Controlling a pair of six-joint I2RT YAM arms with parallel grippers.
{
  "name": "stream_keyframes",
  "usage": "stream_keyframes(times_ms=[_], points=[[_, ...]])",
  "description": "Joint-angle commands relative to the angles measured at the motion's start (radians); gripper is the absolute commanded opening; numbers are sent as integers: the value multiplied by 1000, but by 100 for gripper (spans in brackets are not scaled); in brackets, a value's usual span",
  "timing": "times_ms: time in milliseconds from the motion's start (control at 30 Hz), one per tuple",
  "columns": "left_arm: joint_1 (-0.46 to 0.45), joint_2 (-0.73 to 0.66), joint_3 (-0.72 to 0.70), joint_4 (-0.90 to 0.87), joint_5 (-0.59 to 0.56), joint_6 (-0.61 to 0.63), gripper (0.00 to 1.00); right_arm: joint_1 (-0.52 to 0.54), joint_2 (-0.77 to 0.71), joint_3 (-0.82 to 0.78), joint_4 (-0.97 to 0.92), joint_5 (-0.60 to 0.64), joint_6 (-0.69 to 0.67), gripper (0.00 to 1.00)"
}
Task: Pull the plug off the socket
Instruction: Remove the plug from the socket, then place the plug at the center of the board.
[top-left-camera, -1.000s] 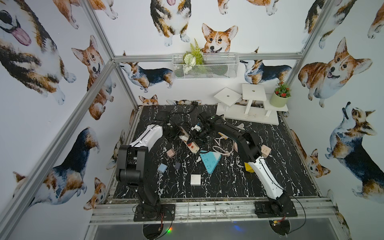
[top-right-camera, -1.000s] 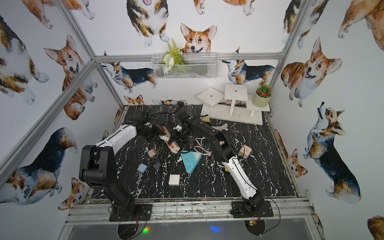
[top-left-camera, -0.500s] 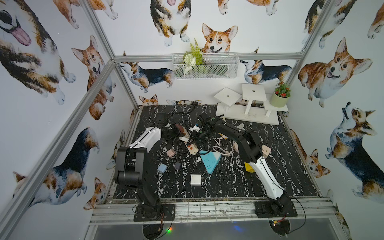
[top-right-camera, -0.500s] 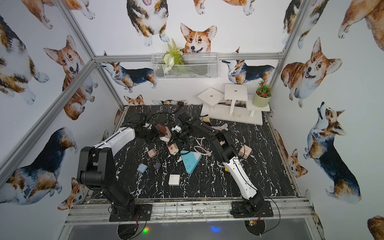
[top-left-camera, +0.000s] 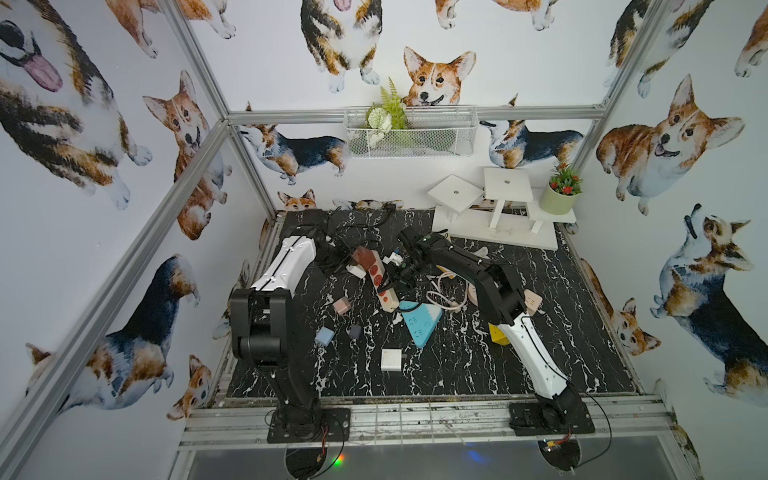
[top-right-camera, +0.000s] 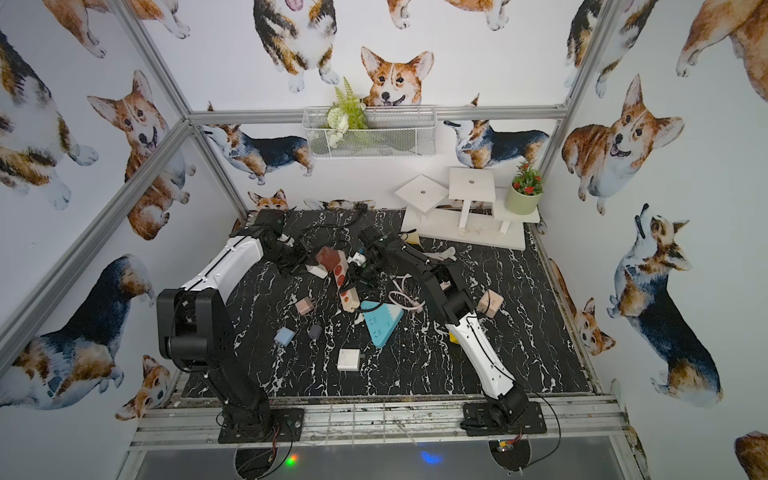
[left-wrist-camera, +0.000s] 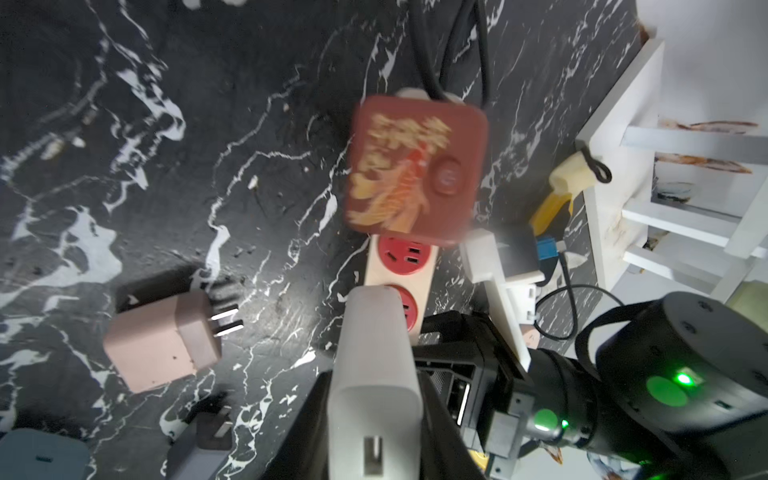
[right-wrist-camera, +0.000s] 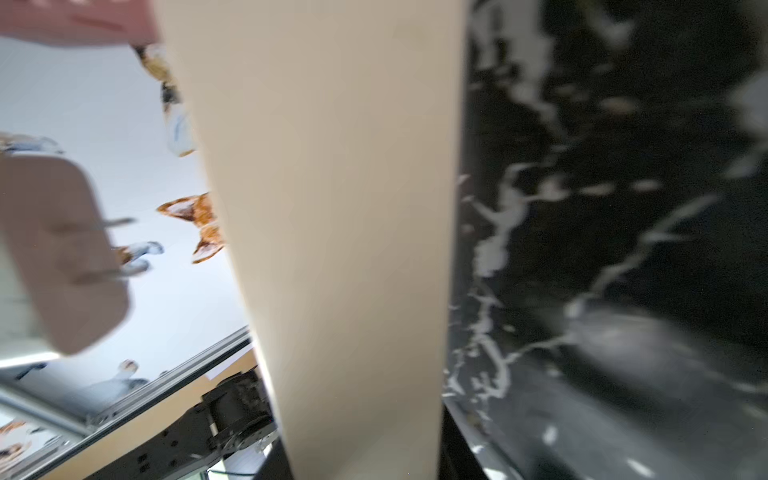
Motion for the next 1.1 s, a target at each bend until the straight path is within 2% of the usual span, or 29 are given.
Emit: stream_keyframes(times_ms=[0,167,333,567,667,800,933,1067], points=[[-4,-9,-33,-57,-19,27,0,0,15,3,-199,144,51,0],[0,-15,-32,-92,-44,75,0,9,15,4,-178,95,41,0],[27,-45,-44,-49,-48,56,0,16,12,15,-118,42,75,0],[130,-72,-95,43,-28,-10,0,16,4,24,5,-79,127,0],[195,-92,-143,121,-17,-54,0,18,-7,23,54,-120,146,0],[284,-87,-208,266,52,-125,0,25,-23,22,64,-155,145,0],[317,-84,-253,350,44,-143,0,25,-44,-5,83,-194,153,0],[338,-62,-295,363,31,-141,5,25,-63,-52,126,-238,173,0]])
